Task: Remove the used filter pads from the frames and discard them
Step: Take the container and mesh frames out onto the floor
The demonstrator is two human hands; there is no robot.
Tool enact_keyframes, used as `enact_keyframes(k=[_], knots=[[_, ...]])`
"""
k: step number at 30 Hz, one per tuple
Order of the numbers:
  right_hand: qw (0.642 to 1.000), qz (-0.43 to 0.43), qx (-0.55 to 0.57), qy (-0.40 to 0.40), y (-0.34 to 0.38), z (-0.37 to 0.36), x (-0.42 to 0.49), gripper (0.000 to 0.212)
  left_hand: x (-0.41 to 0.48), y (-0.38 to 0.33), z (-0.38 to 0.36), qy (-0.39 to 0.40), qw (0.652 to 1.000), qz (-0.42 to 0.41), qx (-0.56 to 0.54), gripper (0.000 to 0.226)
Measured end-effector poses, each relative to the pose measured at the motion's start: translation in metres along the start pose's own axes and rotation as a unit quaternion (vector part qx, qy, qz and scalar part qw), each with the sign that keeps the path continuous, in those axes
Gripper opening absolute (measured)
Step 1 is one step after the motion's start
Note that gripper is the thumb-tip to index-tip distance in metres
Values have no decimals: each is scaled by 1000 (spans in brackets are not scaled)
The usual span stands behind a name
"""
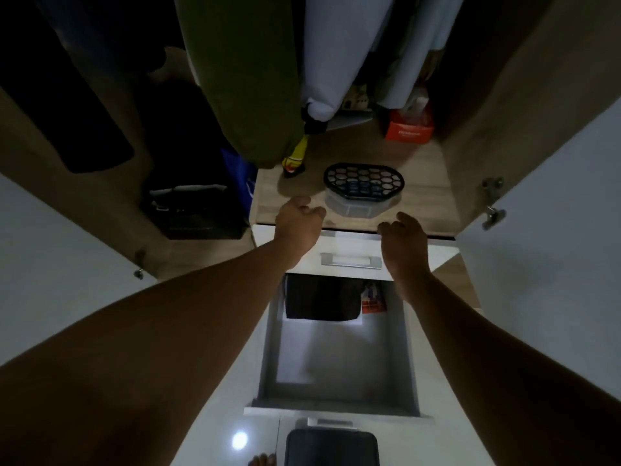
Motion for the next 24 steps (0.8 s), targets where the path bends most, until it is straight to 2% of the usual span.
enact_keyframes(k=[3,6,9,13,17,24], knots=[[998,-26,55,-32,6,-11,24,58,24,-7,-17,22,1000,0,0,14],[992,-56,110,-41,11,-22,43,69,39,-15,-32,43,999,4,1,18],[983,-87,160,-36,14,-25,52,73,40,-21,-43,67,998,-3,0,5],[979,-93,183,-16,22,-21,45,61,31,-22,-46,88,996,10,-6,13],[978,-89,189,-21,22,-7,22,18,14,-19,-39,85,996,15,-23,18],[977,-49,204,-32,2,42,-26,17,-50,-11,-13,57,998,-13,-12,17]])
Point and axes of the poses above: each hand's wrist, its own x-axis towards the middle knuckle, its own z-axis out of the back of the hand, y = z × x, the point moved 9 cm from there along x, towards the middle knuckle, and after that the axes turned 13 degrees about -y, right-handed, at the moved point
